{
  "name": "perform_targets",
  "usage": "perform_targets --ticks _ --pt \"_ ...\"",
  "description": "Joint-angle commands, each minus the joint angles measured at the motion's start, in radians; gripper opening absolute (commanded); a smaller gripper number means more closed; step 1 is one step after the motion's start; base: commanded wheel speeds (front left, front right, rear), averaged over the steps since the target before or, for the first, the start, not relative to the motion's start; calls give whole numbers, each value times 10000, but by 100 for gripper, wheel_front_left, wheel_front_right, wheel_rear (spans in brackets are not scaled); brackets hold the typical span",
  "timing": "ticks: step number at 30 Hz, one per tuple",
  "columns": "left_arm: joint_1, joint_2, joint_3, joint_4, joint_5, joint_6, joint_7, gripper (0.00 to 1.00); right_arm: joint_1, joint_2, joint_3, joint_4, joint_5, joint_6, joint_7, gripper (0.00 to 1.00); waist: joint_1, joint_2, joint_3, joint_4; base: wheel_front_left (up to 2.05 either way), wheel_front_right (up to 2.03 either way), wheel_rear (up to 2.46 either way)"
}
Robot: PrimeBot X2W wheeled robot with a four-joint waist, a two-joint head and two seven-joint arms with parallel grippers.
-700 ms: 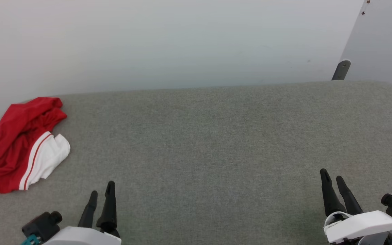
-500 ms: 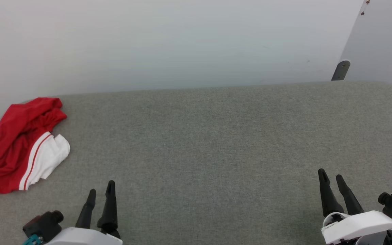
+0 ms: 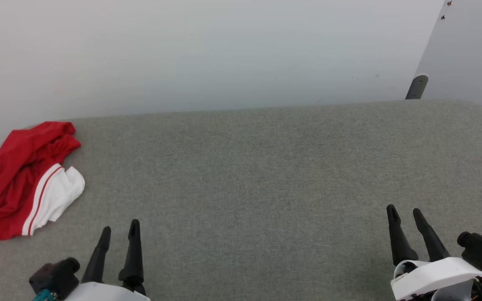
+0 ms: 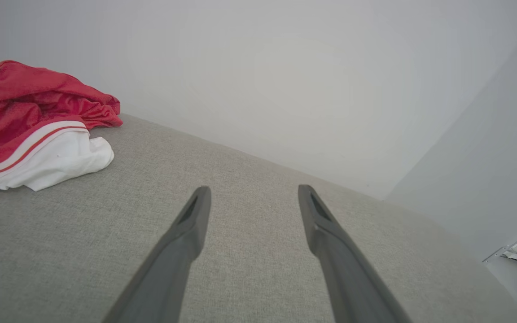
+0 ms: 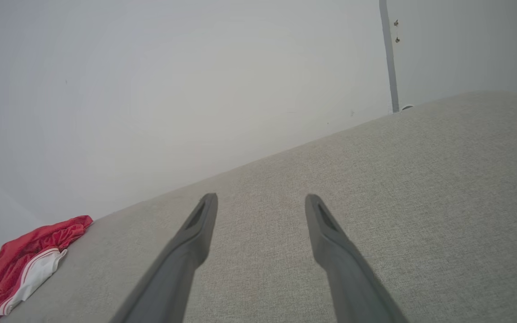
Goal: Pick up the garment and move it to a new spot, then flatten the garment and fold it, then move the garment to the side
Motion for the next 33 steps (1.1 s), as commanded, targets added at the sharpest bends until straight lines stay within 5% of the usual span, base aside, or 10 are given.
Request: perform_targets --ticks 1,33 --pt "42 48 -2 -121 228 55 -87 100 -173 -56 27 -125 -208 7 -68 100 0 0 -4 -4 0 0 0" --pt "521 126 89 -687 3091 -28 -764 100 -84 -56 33 -465 -3072 8 -579 100 0 0 -140 -73 0 0 0"
